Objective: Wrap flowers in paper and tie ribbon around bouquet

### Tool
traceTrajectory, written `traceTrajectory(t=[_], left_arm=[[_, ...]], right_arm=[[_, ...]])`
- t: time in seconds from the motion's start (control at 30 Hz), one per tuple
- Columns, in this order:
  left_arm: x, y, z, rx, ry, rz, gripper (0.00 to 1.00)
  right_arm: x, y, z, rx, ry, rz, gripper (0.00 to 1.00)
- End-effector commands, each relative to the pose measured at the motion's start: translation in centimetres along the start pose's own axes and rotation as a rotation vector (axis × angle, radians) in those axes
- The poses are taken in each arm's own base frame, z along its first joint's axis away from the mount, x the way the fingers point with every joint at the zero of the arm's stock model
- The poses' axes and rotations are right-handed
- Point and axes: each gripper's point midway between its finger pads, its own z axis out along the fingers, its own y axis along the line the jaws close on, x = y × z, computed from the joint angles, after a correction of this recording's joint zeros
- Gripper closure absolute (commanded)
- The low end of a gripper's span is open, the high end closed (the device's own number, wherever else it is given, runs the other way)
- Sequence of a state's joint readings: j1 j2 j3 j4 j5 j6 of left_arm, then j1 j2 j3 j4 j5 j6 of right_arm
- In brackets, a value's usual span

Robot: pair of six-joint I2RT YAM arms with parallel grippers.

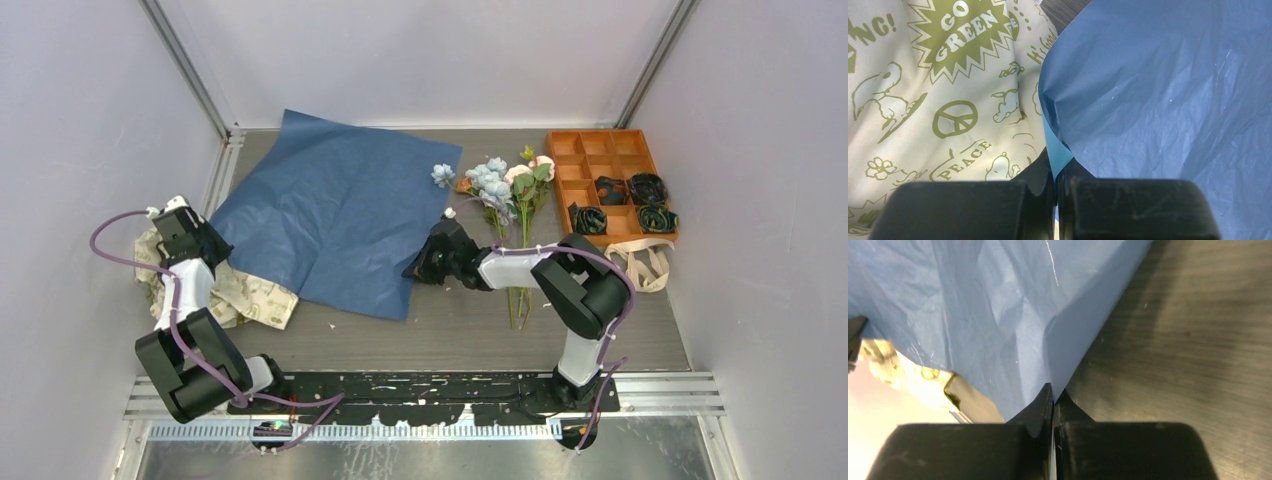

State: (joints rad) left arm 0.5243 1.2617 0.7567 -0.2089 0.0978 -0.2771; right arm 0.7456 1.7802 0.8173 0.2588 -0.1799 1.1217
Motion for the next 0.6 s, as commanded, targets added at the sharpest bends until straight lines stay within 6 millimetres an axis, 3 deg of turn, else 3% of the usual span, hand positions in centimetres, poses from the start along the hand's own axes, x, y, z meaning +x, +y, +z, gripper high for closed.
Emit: traceTrajectory(t=[0.0, 0.13, 0.3, 0.33, 0.4, 0.47, 0.57], left_arm=[[-2.9, -0.3, -0.7, 0.013, -0.115, 0.042, 0.99], [-3.9, -0.1, -1.0, 0.000, -0.150, 0.061, 1.00], [-5.3, 0.1, -1.8, -0.018, -0.205, 0.085, 1.00], [-5.3, 0.1, -1.8, -0.016, -0.204, 0.090, 1.00], [-4.8, -0.2, -1.7, 0.003, -0.190, 0.099, 1.00], [-4.2, -1.0, -1.5, 0.049, -0.172, 0.114, 0.99], [-3.1, -2.6, -1.2, 0.128, -0.142, 0.150, 0.99]], right_arm=[[-4.0, 2.5, -0.3, 0.020, -0.110, -0.137, 0.99], [-5.4, 4.8, -2.4, 0.124, -0.090, -0.375, 0.99], [-9.7, 11.1, -7.0, 0.166, -0.196, -0.701, 0.99], [-10.7, 13.2, -8.3, 0.156, -0.239, -0.760, 0.99], [-11.6, 15.3, -10.4, 0.168, -0.292, -0.856, 0.99], [-11.7, 16.0, -12.1, 0.188, -0.314, -0.917, 0.99], [-10.9, 14.6, -14.2, 0.240, -0.325, -0.947, 0.99]])
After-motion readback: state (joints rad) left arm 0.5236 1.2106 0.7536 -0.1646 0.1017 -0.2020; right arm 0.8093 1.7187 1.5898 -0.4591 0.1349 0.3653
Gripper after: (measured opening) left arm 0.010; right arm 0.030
